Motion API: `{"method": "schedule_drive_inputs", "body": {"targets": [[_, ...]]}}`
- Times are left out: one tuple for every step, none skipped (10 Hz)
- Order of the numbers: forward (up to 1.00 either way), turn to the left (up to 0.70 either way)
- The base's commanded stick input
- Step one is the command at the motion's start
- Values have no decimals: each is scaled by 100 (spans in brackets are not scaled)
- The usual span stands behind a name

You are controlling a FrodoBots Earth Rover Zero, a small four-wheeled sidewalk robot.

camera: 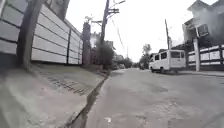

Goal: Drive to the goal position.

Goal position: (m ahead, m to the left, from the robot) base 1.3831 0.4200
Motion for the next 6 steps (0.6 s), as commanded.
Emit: {"method": "schedule_drive_inputs", "body": {"targets": [[70,0],[70,-23],[70,-24],[70,-26],[70,0],[70,0]]}}
